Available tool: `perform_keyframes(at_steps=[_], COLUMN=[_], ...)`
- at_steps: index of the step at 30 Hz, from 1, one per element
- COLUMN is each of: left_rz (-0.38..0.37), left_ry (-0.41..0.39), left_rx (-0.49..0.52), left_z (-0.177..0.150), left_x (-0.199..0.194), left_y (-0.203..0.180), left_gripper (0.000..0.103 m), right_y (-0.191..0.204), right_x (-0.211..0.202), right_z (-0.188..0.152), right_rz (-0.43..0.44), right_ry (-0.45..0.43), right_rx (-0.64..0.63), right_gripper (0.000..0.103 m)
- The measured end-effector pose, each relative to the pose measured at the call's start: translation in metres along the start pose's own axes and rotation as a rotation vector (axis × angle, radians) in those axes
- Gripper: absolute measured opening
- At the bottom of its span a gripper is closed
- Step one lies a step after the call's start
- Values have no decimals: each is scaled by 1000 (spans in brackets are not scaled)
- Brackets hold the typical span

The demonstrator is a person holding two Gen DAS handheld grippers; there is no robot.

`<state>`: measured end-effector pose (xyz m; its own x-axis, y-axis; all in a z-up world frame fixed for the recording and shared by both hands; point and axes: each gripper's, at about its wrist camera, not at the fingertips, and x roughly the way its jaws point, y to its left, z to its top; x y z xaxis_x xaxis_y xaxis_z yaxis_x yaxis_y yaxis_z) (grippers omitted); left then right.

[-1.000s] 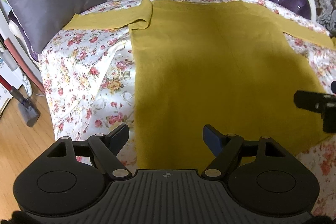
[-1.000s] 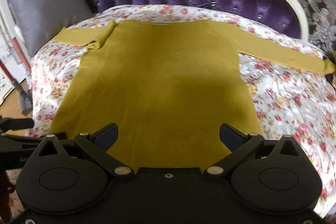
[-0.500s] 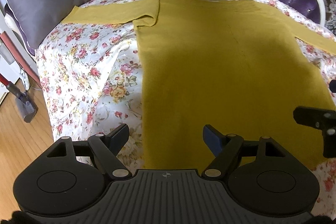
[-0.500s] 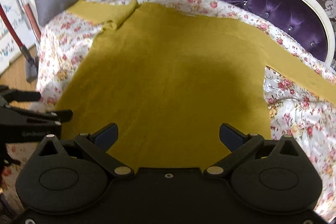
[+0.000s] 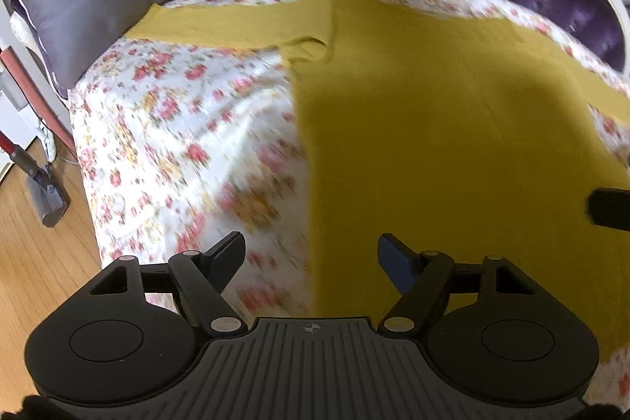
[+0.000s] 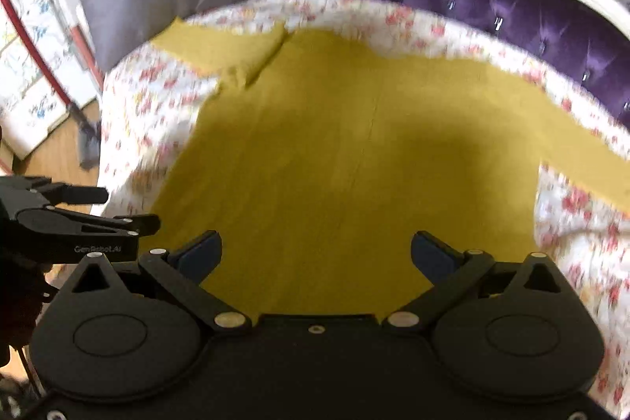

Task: Fold small clothes
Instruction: 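Grasp the yellow sweater's sleeve cuff with the left gripper and lift it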

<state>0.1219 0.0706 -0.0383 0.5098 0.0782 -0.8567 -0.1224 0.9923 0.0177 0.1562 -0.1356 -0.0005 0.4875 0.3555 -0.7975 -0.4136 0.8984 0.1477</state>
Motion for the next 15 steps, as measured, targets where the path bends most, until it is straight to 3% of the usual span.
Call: perform_keyframes(at_steps=[3,8,15], left_rz=[11,128,142], left_ry=[-29,-182,-195], left_rx=[-40,-92,-235], left_z=[23,71,140], left_x=[11,36,107], left_y=[26,80,161], left_gripper=[72,70,58], right_y=[2,1,-12], right_x=[7,21,36], right_z=[13,27,43], right_rz=[-1,-14,-5], right_ry=[-13,-49,-130], right_rx=[-11,18,131], right_gripper=[102,102,96])
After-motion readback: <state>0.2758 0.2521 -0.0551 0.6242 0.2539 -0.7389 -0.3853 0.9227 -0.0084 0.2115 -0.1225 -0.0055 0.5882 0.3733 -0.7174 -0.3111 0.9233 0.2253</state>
